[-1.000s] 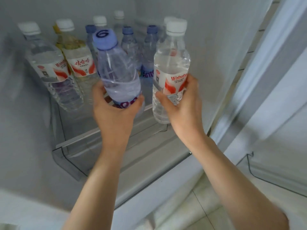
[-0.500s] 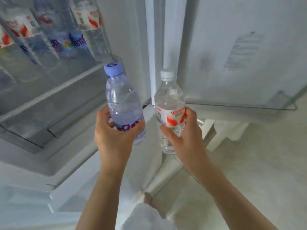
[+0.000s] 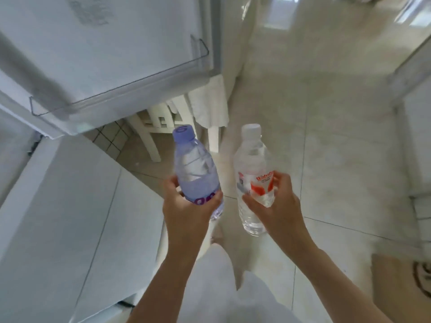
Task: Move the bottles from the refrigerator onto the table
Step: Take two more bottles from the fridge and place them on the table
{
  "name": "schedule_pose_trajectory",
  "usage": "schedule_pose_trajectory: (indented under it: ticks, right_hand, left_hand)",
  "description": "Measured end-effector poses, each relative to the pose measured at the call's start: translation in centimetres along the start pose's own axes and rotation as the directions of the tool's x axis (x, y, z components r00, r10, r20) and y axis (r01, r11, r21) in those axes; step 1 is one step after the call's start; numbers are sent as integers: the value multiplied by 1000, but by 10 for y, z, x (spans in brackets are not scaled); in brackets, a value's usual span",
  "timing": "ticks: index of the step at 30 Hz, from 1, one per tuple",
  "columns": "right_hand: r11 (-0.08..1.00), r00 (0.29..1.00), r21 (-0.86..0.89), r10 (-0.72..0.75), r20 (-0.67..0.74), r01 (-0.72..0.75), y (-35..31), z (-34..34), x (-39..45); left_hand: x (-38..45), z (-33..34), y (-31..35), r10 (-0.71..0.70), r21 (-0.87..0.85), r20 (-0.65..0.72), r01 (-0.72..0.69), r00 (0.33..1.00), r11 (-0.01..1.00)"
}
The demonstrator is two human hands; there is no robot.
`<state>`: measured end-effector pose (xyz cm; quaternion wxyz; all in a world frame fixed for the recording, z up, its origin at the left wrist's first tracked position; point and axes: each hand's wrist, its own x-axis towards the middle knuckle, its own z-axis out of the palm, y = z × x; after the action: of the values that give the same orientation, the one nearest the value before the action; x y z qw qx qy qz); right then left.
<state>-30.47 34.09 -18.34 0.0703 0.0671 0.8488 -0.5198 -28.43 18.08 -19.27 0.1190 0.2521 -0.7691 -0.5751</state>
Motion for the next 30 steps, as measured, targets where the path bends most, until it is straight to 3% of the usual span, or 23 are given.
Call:
schedule_pose_trajectory:
  ticks: [6,14,21,30]
  right_hand:
    - [979,968,67,199,-152,-191,41,-49,42]
    - [923,889,128,384,-249,-363,61,-102,124]
    - [873,830,220,483,-280,-435,70,-144,190]
    - [895,876,226,432,-213,-386,90,-211,323]
  left_hand:
    - [26,95,-1,33,107,254,-63,967,992]
    - [91,197,27,4,169,470,-95,883,981]
    - [143,270,58,-21,183,511,-84,860,980]
    - [204,385,89,-53,186,410,-26,910,982]
